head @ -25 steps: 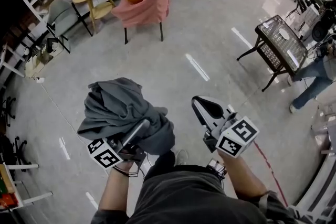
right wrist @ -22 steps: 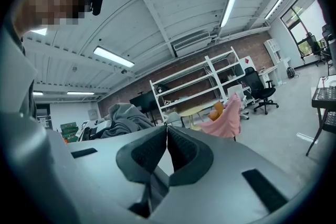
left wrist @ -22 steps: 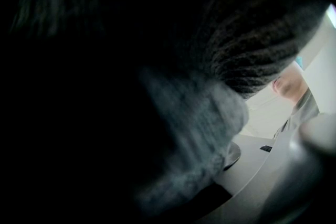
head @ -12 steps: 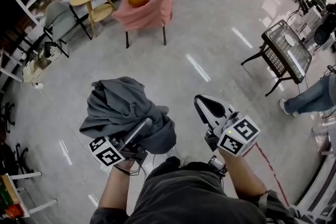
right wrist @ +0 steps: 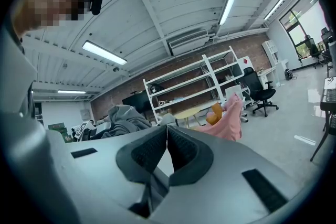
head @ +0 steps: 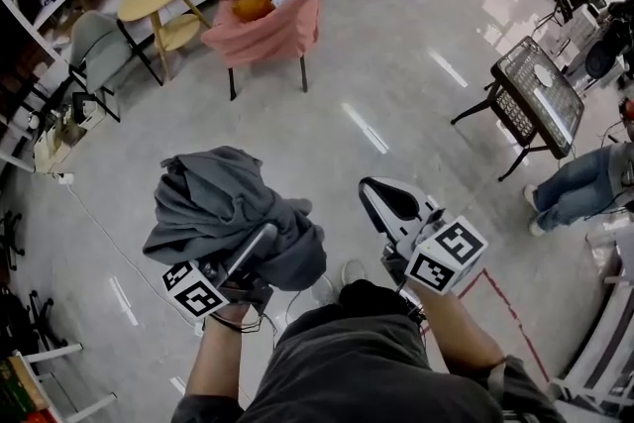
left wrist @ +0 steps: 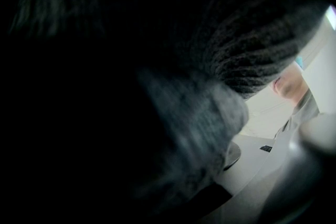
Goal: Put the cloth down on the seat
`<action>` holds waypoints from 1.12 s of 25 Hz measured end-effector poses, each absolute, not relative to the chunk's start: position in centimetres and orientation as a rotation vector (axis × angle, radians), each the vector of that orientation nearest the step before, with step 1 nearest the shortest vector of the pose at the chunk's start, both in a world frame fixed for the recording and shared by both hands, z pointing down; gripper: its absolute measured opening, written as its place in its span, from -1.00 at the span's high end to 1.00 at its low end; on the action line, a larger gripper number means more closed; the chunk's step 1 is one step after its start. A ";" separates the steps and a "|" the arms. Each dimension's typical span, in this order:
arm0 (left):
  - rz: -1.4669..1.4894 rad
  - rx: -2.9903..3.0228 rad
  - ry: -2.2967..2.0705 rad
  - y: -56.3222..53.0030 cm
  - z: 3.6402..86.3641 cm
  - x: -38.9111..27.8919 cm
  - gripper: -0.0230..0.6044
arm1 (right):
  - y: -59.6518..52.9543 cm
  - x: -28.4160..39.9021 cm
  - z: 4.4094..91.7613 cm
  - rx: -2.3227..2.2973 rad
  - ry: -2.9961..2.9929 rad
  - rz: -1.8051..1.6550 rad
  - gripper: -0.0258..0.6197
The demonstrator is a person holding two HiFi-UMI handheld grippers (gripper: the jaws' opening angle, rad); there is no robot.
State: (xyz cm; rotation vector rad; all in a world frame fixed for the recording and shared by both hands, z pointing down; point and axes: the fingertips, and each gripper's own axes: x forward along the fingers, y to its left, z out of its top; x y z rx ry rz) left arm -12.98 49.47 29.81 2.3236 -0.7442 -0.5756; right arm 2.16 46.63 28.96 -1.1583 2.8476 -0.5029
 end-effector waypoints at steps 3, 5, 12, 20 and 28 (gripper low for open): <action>-0.574 2.324 -0.739 48.4 30.2 -13.0 -0.05 | 45.6 2.0 29.5 -1.161 2.844 -0.512 0.88; -0.571 2.324 -0.740 48.0 30.4 -13.1 -0.04 | 45.1 1.8 30.0 -1.159 2.843 -0.522 0.88; -0.545 2.320 -0.760 40.5 31.1 -12.8 -0.05 | 37.4 1.9 31.0 -1.129 2.839 -0.555 0.88; -0.538 2.306 -0.796 29.8 31.4 -10.8 -0.04 | 26.4 3.6 31.7 -1.087 2.860 -0.589 0.88; -0.534 2.295 -0.828 19.6 31.3 -8.2 -0.04 | 15.7 6.0 31.6 -1.054 2.885 -0.592 0.88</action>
